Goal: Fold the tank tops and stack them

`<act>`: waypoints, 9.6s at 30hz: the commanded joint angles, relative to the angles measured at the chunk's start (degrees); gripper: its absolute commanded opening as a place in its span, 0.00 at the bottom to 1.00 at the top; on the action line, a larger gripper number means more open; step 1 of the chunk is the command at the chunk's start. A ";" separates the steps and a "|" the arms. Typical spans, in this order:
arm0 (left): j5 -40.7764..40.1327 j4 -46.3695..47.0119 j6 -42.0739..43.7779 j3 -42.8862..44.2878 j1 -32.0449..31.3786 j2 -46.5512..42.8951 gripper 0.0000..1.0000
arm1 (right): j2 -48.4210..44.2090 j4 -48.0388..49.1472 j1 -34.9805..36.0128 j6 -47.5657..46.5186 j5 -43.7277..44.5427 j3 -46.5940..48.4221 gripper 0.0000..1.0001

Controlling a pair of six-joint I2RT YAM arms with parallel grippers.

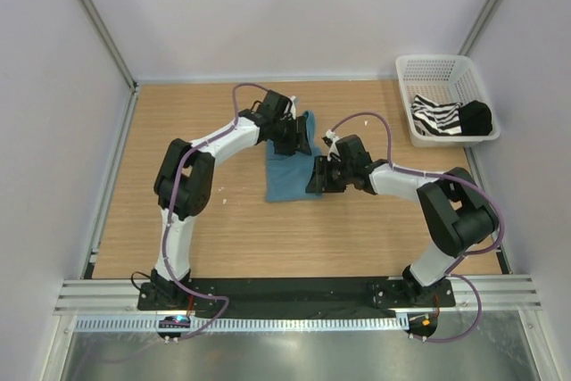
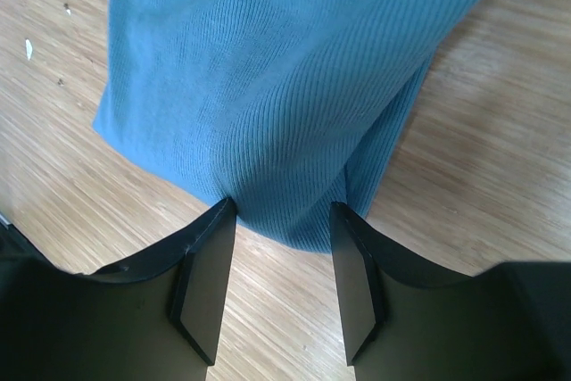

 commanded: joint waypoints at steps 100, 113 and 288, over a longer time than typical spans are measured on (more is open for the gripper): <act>-8.41 10.14 -17.56 -55.81 -9.39 -45.34 0.00 | -15.18 -16.43 4.02 4.99 0.89 -5.41 0.01; -11.05 -3.33 -22.13 -54.13 -14.68 -62.84 0.00 | -30.40 -32.01 8.42 8.95 4.94 -1.89 0.01; 2.22 16.70 -6.66 -39.81 15.29 -26.90 0.43 | 24.44 -20.67 0.69 -21.99 -9.30 45.22 0.17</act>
